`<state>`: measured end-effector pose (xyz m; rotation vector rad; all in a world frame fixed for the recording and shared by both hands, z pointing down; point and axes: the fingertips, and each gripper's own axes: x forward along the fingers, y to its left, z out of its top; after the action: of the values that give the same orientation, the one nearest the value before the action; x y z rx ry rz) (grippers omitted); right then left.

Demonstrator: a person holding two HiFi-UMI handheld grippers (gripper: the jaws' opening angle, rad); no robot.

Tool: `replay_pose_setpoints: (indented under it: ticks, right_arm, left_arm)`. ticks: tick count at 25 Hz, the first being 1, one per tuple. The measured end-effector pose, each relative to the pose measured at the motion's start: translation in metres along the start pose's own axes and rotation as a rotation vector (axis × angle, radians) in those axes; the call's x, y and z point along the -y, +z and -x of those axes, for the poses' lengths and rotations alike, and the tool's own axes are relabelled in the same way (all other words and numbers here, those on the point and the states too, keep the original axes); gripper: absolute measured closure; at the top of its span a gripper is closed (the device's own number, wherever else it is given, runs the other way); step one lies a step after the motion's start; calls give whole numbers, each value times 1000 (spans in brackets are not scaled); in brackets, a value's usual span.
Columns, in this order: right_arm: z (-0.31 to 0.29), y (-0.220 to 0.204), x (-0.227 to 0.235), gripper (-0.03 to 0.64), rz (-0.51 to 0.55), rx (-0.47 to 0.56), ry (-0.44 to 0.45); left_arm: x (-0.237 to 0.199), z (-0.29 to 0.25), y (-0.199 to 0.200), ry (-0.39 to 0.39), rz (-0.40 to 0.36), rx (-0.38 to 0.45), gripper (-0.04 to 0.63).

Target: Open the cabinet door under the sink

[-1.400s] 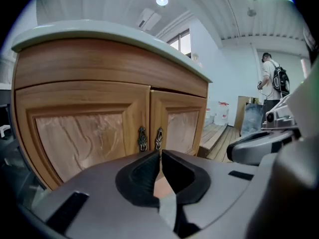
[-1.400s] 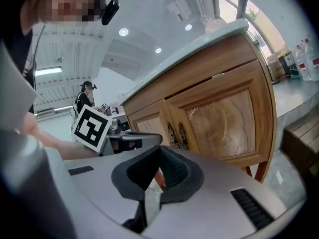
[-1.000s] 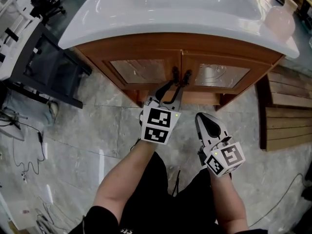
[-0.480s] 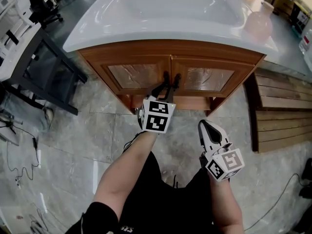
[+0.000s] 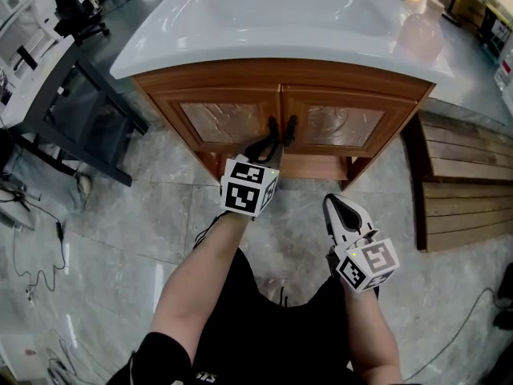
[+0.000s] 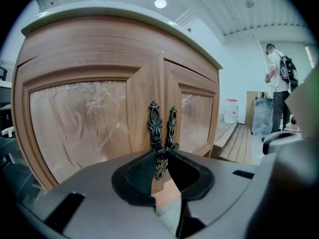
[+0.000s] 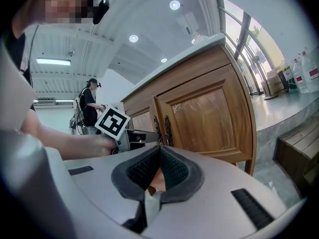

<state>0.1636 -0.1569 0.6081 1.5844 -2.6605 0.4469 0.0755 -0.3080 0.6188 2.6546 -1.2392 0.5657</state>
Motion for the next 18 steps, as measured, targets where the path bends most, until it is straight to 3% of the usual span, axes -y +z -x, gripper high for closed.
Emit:
replay_pose_setpoints:
  ticks: [13, 18]
  right_arm:
    - [-63, 35, 0, 599, 171, -40, 86]
    - [-96, 54, 0, 549, 212, -35, 138]
  left_arm:
    - [8, 17, -7, -68, -28, 0, 509]
    - [10, 22, -9, -80, -31, 4, 509]
